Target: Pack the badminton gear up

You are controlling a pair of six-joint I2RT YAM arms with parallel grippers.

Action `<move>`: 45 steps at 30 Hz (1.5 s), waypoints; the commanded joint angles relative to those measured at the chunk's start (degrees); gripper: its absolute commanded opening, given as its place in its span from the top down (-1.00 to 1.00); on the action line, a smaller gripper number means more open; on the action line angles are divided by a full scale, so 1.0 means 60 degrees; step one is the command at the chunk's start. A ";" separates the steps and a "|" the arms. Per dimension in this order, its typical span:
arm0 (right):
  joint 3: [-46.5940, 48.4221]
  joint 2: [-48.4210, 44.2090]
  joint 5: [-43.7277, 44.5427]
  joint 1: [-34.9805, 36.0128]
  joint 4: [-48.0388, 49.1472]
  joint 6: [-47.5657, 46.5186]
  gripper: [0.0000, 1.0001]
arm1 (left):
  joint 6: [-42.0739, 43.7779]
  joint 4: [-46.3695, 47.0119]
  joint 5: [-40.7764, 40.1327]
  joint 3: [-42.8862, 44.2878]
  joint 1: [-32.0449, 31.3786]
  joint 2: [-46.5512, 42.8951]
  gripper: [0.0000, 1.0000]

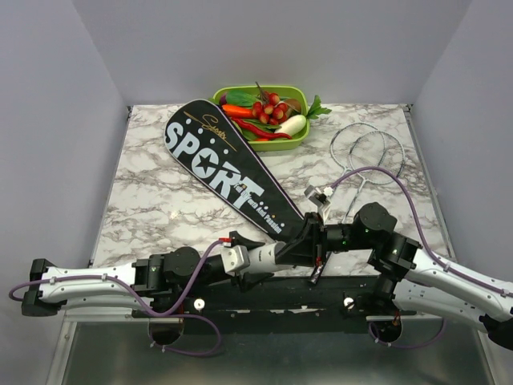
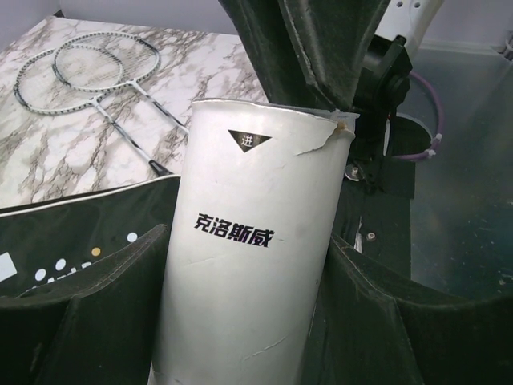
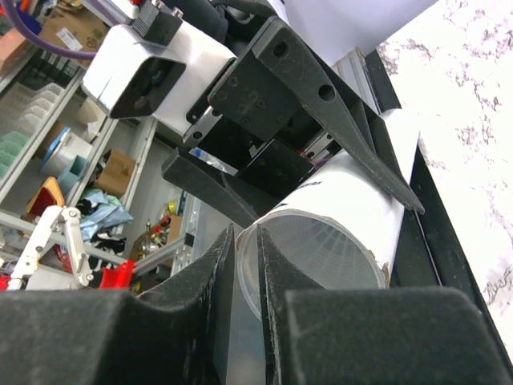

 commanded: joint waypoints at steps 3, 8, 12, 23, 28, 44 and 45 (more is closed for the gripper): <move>-0.0519 0.0312 0.0342 0.0061 0.0311 0.0050 0.38 | -0.2149 -0.0110 0.0163 -0.0250 -0.0033 -0.0647 1.00; -0.0665 0.0326 0.0284 0.0061 0.0517 0.0196 0.32 | -0.2149 -0.0154 0.0237 -0.0148 -0.0048 -0.1145 1.00; -0.0768 0.0312 0.0225 0.0061 0.0663 0.0299 0.30 | -0.2149 -0.0154 0.0252 -0.0104 -0.0048 -0.1395 1.00; -0.0900 0.0443 -0.0185 0.0119 0.0606 0.0227 0.41 | -0.1945 -0.0666 -0.0758 0.0511 -0.0048 -0.0972 1.00; -0.0885 0.0561 -0.0068 0.0222 -0.0024 0.0021 0.82 | -0.1783 -0.0842 -0.1066 0.0891 -0.0033 -0.0736 1.00; -0.1164 -0.0127 0.0152 0.0383 -0.1182 -0.0448 0.99 | -0.1607 -0.1062 -0.1462 0.1127 -0.0033 -0.0867 1.00; -0.1164 -0.0171 0.0152 0.0398 -0.1472 -0.0463 0.99 | -0.1607 -0.1062 -0.1462 0.1127 -0.0033 -0.0868 1.00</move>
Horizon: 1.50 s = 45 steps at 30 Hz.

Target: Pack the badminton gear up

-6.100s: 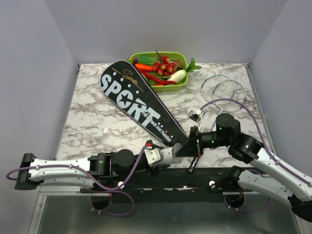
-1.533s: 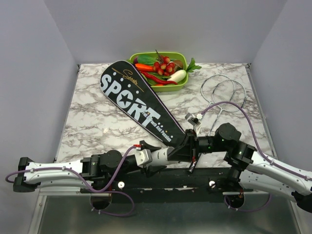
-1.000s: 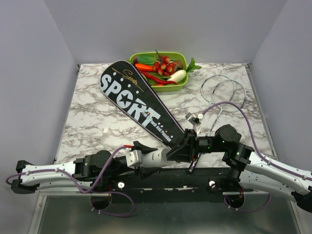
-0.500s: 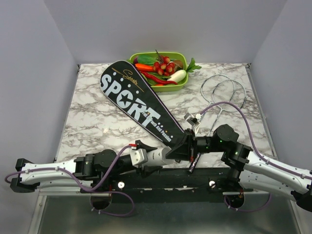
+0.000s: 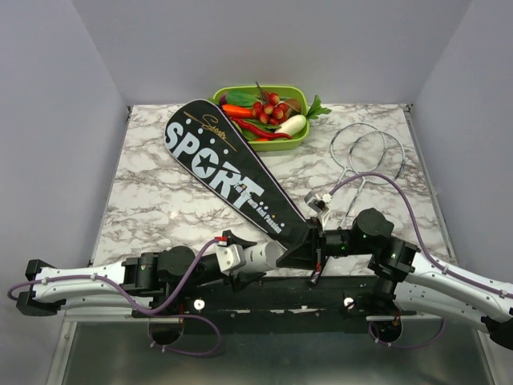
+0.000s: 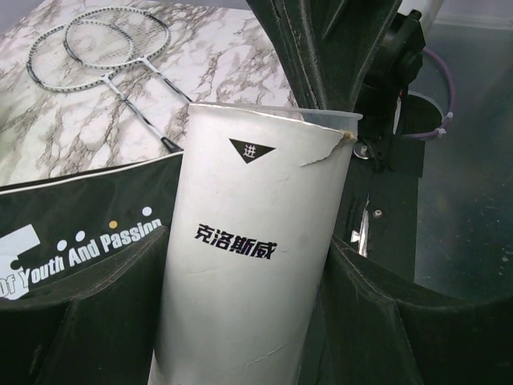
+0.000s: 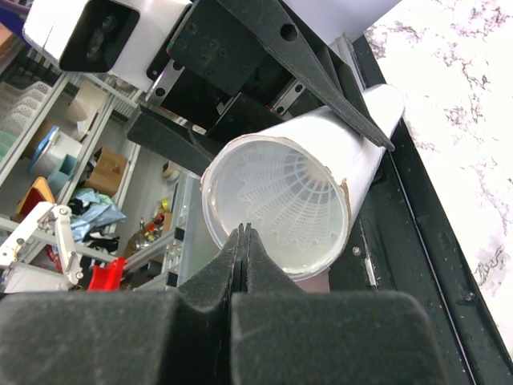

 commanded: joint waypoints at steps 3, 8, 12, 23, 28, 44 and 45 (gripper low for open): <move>-0.0486 0.0025 -0.0005 0.0212 -0.1745 -0.0394 0.99 | -0.1582 0.0767 -0.1090 0.0475 0.0032 -0.0237 1.00; -0.0428 0.0274 -0.0254 0.0241 -0.1613 -0.0350 0.99 | -0.1582 0.0767 -0.1134 0.0475 0.0033 -0.0208 1.00; -0.0427 0.0580 -0.0356 0.0344 -0.1029 -0.0204 0.99 | -0.1596 0.0767 -0.1163 0.0460 0.0047 -0.0223 1.00; -0.0091 0.1781 -0.0152 0.0959 -0.0573 -0.0203 0.99 | -0.1640 0.0591 -0.1237 0.0533 0.0047 -0.0311 1.00; 0.0026 0.2207 0.0053 0.1149 -0.0587 -0.0232 0.99 | -0.1684 0.0518 -0.1280 0.0592 0.0033 -0.0443 1.00; 0.2087 0.1931 0.4921 0.1208 -0.4669 -0.0277 0.82 | -0.1743 -0.1372 -0.3447 0.2055 0.0032 0.0392 1.00; 0.2918 0.1813 0.5425 0.1194 -0.5805 -0.0117 0.48 | -0.1743 -0.1604 -0.3666 0.2158 0.0047 0.0552 1.00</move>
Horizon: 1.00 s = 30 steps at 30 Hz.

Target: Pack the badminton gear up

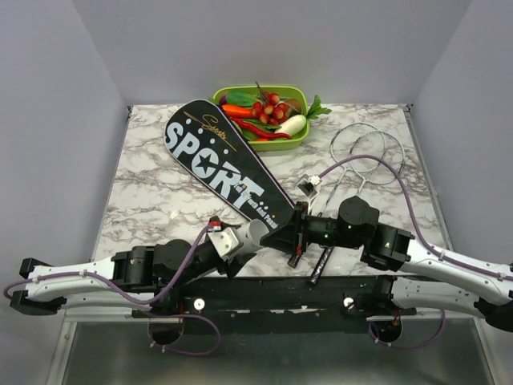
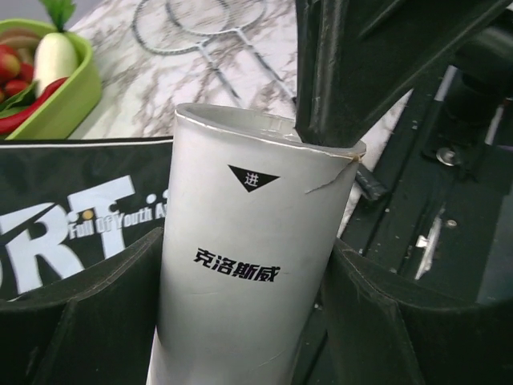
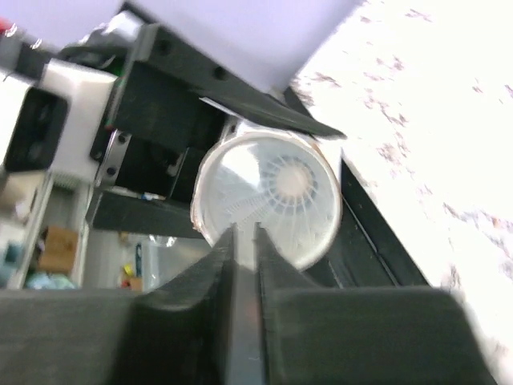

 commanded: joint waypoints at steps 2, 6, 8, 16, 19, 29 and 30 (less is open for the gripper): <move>0.1875 -0.0060 0.4376 0.0275 -0.6116 -0.0115 0.17 | -0.1539 0.0025 -0.2237 0.1150 0.0051 0.0440 1.00; 0.3063 -0.0910 0.5980 0.0275 -0.7568 -0.0201 -0.28 | -0.1100 -0.0792 -0.2970 0.2219 0.0109 0.1112 1.00; 0.3343 -0.1028 0.6376 0.0275 -0.7848 -0.0217 -0.29 | -0.0895 -0.1335 -0.3482 0.3255 0.0240 0.1479 1.00; 0.2553 -0.1176 0.6451 0.0275 -0.7791 -0.0144 -0.32 | 0.0204 -0.2627 -0.2054 0.6014 0.3336 0.3354 1.00; 0.2143 -0.1190 0.6261 0.0275 -0.7644 -0.0085 -0.33 | 0.0380 -0.2642 -0.0484 0.6556 0.4559 0.4364 1.00; 0.1030 -0.1044 0.5311 0.0246 -0.6912 0.0119 -0.34 | 0.0483 -0.2450 0.1917 0.8591 0.8280 0.7793 1.00; 0.0898 -0.0971 0.5105 0.0261 -0.6592 0.0149 -0.34 | 0.0468 -0.2538 0.2051 0.8681 0.8994 0.8201 1.00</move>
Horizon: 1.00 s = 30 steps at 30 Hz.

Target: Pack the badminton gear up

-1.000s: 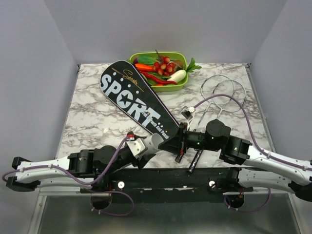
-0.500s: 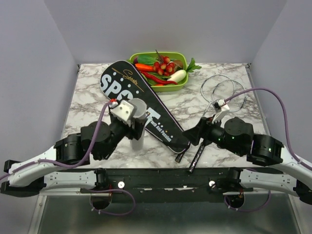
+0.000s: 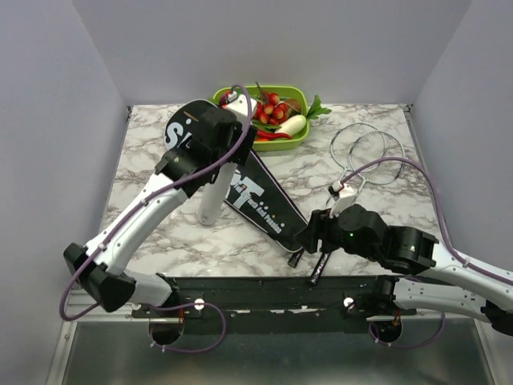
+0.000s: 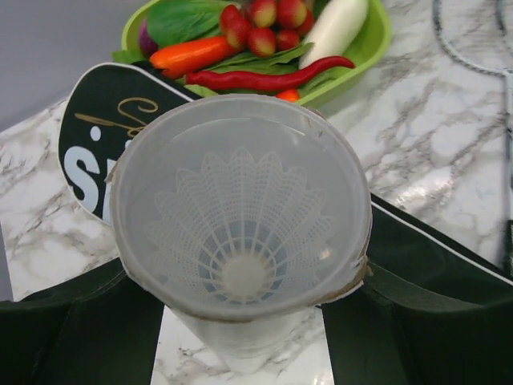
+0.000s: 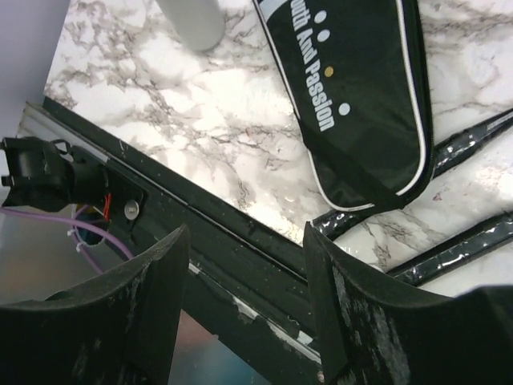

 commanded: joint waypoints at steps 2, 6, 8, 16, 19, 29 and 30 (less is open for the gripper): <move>-0.0942 0.0294 -0.1289 0.0046 0.1137 0.0247 -0.34 | -0.0424 -0.0124 0.1405 0.0890 0.2360 0.0981 1.00; -0.1676 0.0572 -0.2054 0.0075 0.1842 0.0408 -0.33 | -0.0866 0.0052 0.1172 0.0612 0.3797 0.1742 1.00; -0.1955 0.0718 -0.2360 0.0060 0.2105 0.0409 -0.33 | -0.0969 -0.0050 0.0923 0.0626 0.4440 0.2124 1.00; -0.3083 0.1583 -0.3665 0.0075 0.4009 0.0833 -0.33 | -0.0123 0.0404 0.0645 0.0684 0.6112 0.4247 1.00; -0.3288 0.1700 -0.3798 0.0075 0.4405 0.0951 -0.33 | 0.0332 0.0579 0.0644 0.0656 0.6552 0.4951 0.89; -0.3655 0.2344 -0.4325 0.0075 0.5548 0.0936 -0.43 | 0.1740 0.1575 0.0306 -0.0092 0.6831 0.5539 -0.97; -0.3713 0.2418 -0.4470 0.0061 0.5723 0.0965 -0.43 | 0.1842 0.1677 0.0364 -0.0077 0.6831 0.5350 -0.97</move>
